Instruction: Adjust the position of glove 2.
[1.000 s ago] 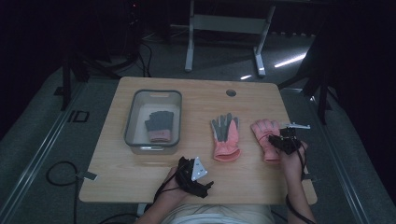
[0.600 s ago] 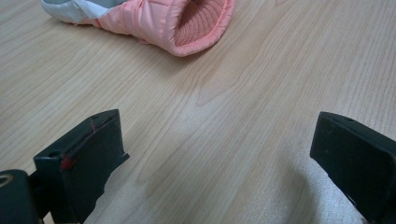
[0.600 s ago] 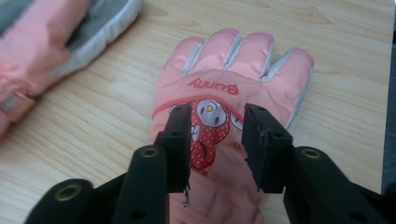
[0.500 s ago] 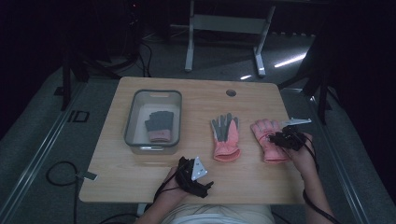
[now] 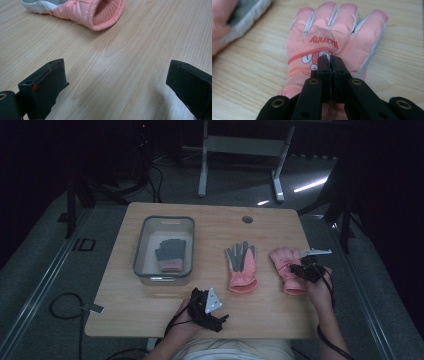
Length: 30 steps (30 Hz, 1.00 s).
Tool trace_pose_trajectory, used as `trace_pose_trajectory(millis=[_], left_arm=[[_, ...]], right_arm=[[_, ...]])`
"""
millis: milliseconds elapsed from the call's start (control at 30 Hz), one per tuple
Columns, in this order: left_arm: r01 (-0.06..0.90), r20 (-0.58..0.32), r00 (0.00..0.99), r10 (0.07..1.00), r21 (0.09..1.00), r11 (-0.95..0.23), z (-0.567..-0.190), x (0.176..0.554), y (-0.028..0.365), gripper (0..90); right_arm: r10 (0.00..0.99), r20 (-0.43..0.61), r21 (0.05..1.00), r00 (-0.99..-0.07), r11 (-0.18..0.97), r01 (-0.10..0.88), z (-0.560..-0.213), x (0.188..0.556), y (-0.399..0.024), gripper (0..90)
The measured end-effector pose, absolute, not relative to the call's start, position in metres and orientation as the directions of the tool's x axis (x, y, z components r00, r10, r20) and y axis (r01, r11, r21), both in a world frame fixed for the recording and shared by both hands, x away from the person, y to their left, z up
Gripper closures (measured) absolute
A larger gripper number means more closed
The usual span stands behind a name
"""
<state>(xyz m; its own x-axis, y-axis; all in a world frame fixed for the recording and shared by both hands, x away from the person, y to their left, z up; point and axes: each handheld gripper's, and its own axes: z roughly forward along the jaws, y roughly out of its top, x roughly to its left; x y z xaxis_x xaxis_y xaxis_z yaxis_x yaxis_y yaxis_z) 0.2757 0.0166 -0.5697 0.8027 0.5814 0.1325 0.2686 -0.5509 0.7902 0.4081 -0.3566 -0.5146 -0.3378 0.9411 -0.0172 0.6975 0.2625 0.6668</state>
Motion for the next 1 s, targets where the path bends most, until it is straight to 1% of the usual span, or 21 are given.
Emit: trace_pose_trajectory(millis=[167, 200, 233, 267, 367, 433, 733, 1000], left_arm=[[0.269, 0.133, 0.803, 0.581, 0.790, -0.551, -0.570, 0.276, 0.016, 2.4], [0.269, 0.133, 0.803, 0.581, 0.790, -0.551, -0.570, 0.276, 0.016, 2.4], [0.269, 0.133, 0.803, 0.581, 0.789, -0.552, -0.570, 0.276, 0.016, 2.4], [0.269, 0.133, 0.803, 0.581, 0.789, -0.552, -0.570, 0.276, 0.016, 2.4], [0.268, 0.134, 0.803, 0.581, 0.789, -0.552, -0.570, 0.275, 0.016, 2.4], [0.265, 0.136, 0.804, 0.579, 0.789, -0.554, -0.570, 0.275, 0.016, 2.4], [0.261, 0.140, 0.805, 0.577, 0.789, -0.556, -0.570, 0.275, 0.016, 2.4], [0.261, 0.139, 0.806, 0.575, 0.789, -0.556, -0.570, 0.274, 0.016, 2.4]], right_arm=[[0.956, -0.012, 0.713, -0.292, 0.213, 0.668, -0.492, 0.398, -0.355, 87.3], [0.956, -0.012, 0.713, -0.292, 0.213, 0.668, -0.492, 0.398, -0.355, 87.3], [0.960, -0.028, 0.734, -0.279, 0.209, 0.645, -0.476, 0.391, -0.349, 87.3], [0.960, -0.028, 0.734, -0.279, 0.209, 0.645, -0.476, 0.391, -0.349, 87.3], [0.965, -0.033, 0.757, -0.261, 0.194, 0.624, -0.458, 0.387, -0.336, 87.3], [0.966, -0.041, 0.757, -0.255, 0.197, 0.624, -0.452, 0.387, -0.329, 87.3], [0.967, -0.052, 0.771, -0.250, 0.198, 0.606, -0.430, 0.387, -0.301, 87.3], [0.955, -0.056, 0.779, -0.292, 0.225, 0.586, -0.414, 0.390, -0.270, 87.3]])
